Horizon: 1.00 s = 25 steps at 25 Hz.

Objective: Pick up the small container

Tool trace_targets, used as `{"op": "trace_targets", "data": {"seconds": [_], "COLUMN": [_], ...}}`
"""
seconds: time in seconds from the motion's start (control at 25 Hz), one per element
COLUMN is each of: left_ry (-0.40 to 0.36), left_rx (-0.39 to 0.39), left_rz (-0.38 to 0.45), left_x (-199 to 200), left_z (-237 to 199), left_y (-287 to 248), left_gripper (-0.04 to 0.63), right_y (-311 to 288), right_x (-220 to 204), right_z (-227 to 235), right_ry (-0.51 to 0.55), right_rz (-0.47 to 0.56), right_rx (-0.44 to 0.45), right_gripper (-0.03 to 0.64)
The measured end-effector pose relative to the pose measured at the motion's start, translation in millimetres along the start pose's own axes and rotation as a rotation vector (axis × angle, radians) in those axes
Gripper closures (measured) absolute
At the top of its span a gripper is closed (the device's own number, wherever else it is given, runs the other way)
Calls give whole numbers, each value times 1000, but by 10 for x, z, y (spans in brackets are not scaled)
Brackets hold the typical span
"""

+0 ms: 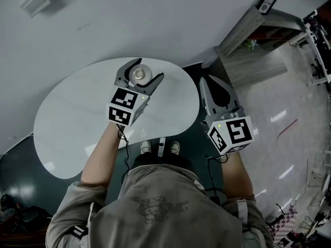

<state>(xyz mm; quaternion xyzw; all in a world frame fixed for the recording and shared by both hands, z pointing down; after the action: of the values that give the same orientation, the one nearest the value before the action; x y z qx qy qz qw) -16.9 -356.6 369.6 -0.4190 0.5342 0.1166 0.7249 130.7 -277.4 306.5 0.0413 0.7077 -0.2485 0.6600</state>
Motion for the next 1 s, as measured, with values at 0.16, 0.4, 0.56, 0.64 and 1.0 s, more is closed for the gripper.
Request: {"op": "trace_targets", "data": {"seconds": [0.16,0.4,0.56,0.64,1.0], "left_ry": [-14,-64,-79,-78,-80], "left_rx": [8,40,52,60,72], "left_rz": [41,105,125,140,168], "left_x": [250,518,587,605,587], "left_z": [53,144,218,249,432], "left_y": [328,771,1036,1172,1503], "left_gripper": [252,252,252,252,252], "right_y": [256,556,759,859,1050], "right_x": [279,530,638,681,514], "right_z": [-83,-261,-417,-481,-583], "right_ry": [29,86,135,142,116], "right_rz": [44,97,112,127,103], "right_rx": [-3,25,51,56,56], "right_gripper": [583,583,583,583,583]}}
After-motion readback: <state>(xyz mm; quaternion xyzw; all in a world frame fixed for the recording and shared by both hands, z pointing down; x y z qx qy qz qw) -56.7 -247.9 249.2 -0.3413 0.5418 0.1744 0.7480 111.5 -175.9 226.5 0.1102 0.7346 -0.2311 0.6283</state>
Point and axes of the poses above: the fingertips, and each gripper's own axes: y backward along the fingers, z to its right, x out of its top, the point moved 2 cm from there along y, backward along the fingers, and after that the axes turned 10 degrees about -z, right-handed, at the moved point
